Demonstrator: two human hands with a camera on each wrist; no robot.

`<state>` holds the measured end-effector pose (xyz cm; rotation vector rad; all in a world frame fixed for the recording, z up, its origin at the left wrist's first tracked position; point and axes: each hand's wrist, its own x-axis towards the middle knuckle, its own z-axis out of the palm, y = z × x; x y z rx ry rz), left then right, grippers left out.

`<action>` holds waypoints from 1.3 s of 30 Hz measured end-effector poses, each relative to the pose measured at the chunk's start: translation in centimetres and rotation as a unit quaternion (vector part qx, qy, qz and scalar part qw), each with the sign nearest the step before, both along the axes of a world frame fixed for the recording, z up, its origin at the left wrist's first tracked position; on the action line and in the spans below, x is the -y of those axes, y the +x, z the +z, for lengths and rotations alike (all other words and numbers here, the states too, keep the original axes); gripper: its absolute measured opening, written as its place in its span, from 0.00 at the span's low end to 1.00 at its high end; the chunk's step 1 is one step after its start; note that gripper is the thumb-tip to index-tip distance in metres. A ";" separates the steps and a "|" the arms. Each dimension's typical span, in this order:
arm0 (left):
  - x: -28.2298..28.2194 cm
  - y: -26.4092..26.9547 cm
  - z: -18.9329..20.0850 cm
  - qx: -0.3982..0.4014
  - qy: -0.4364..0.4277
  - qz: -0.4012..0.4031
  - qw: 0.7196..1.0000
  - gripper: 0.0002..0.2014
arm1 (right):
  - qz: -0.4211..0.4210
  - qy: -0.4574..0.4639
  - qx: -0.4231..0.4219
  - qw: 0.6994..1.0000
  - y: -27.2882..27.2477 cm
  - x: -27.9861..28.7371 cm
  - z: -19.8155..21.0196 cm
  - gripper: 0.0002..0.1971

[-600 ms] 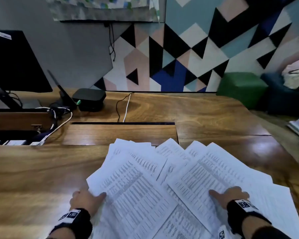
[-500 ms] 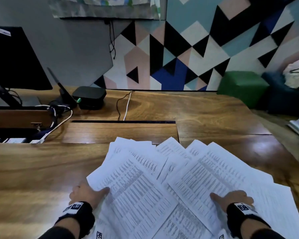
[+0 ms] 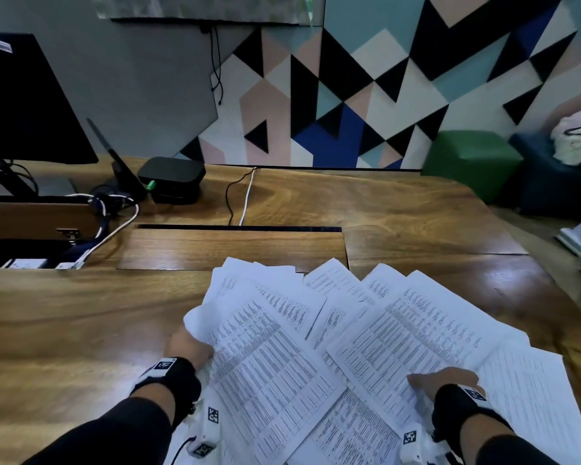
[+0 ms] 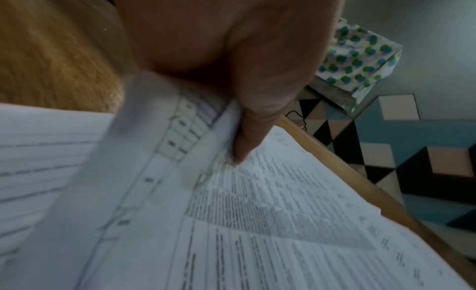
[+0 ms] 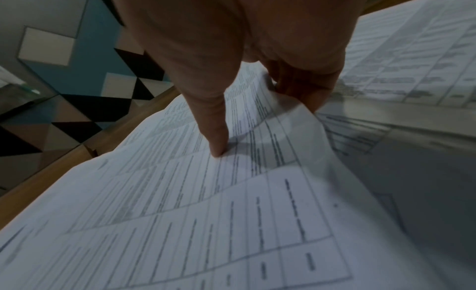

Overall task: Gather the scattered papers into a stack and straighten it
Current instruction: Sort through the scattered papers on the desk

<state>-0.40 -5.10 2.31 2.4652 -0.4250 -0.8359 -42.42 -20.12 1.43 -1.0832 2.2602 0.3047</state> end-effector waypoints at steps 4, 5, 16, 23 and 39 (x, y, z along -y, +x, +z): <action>-1.4 0.0 0.7 -0.173 -0.126 0.072 0.974 0.13 | -0.067 -0.045 0.045 0.996 -0.6 -0.4 0.0 0.54; -1.7 0.1 1.1 -0.226 -0.141 0.082 0.960 0.14 | -0.087 -0.050 0.057 0.993 -0.8 -0.4 -0.2 0.54; -4.1 -0.4 15.1 -0.418 -0.362 -0.094 0.828 0.37 | -0.150 -0.117 0.154 0.970 -1.1 -1.0 0.4 0.35; -4.3 -1.5 7.7 -0.369 -0.220 0.022 0.903 0.28 | -0.147 -0.164 0.159 0.963 -1.0 -1.6 0.0 0.35; -7.9 -4.1 0.5 -0.304 -0.092 0.068 0.946 0.31 | -0.082 -0.187 0.145 0.968 -2.2 -1.4 -0.5 0.02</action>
